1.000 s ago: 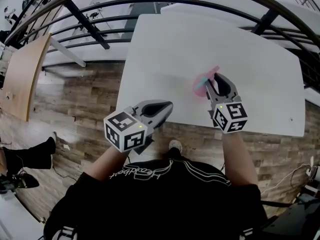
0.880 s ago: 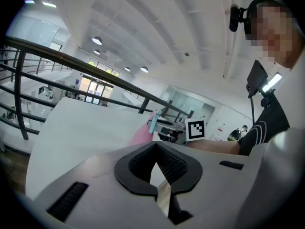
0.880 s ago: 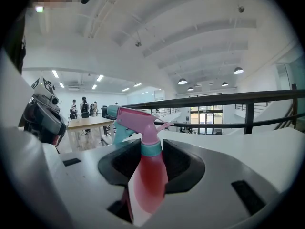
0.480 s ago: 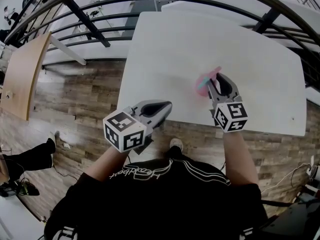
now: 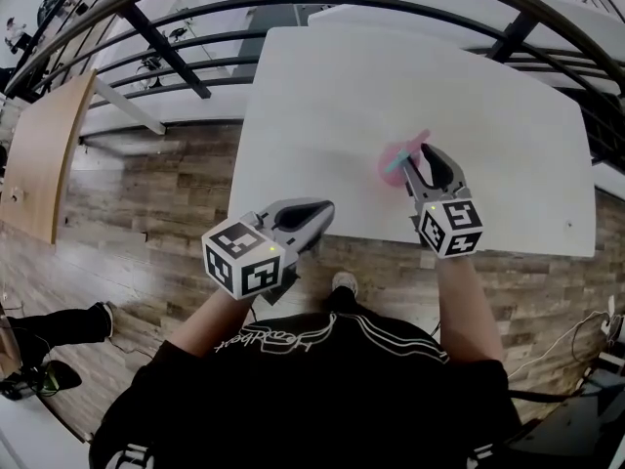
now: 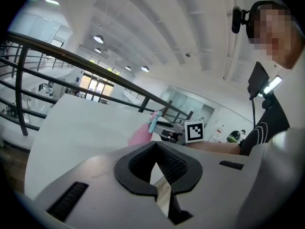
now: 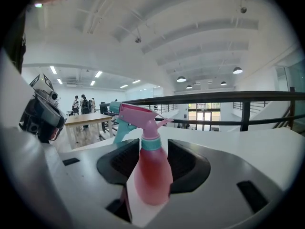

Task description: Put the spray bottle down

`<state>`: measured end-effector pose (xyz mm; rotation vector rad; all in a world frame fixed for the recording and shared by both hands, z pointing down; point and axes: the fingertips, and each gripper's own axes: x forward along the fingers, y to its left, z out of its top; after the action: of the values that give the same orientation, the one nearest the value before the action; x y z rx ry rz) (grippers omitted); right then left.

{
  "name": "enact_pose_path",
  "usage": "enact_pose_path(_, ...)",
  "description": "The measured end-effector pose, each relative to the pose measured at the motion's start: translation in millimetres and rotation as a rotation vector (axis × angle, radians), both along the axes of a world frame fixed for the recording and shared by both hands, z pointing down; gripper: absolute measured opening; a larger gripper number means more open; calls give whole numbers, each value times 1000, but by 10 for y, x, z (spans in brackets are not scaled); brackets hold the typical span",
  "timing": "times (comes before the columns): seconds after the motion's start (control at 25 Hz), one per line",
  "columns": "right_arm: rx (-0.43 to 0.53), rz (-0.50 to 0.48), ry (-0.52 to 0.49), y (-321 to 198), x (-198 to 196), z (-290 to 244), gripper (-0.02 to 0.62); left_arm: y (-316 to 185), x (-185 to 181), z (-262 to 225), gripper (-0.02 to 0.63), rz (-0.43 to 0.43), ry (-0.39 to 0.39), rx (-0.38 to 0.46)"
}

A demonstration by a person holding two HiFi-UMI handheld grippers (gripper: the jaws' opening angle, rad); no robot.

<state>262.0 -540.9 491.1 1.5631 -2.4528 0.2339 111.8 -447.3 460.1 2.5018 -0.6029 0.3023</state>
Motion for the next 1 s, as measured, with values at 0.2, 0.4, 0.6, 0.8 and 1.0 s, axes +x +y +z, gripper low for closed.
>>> enact_pose_path(0.2,12,24,27,270,78,-158,144,114,7,-87,8,14,11,1)
enact_pose_path(0.4,11,-15,-12,779,-91,-489,144,337,67,-356,8,62,39,46)
enact_pose_path(0.6,2,-88,-66,1544,-467,-864,95,802,33,-677,8,121,59,102)
enact_pose_path(0.8,-19,-118,-179,2337,-893,-1273,34,1373,-147,-1046,8,178,97,160)
enact_pose_path(1.0,-12,-117,-248,3048,-1161,-1523,31,2008,-287,-1260,8,246,109,207)
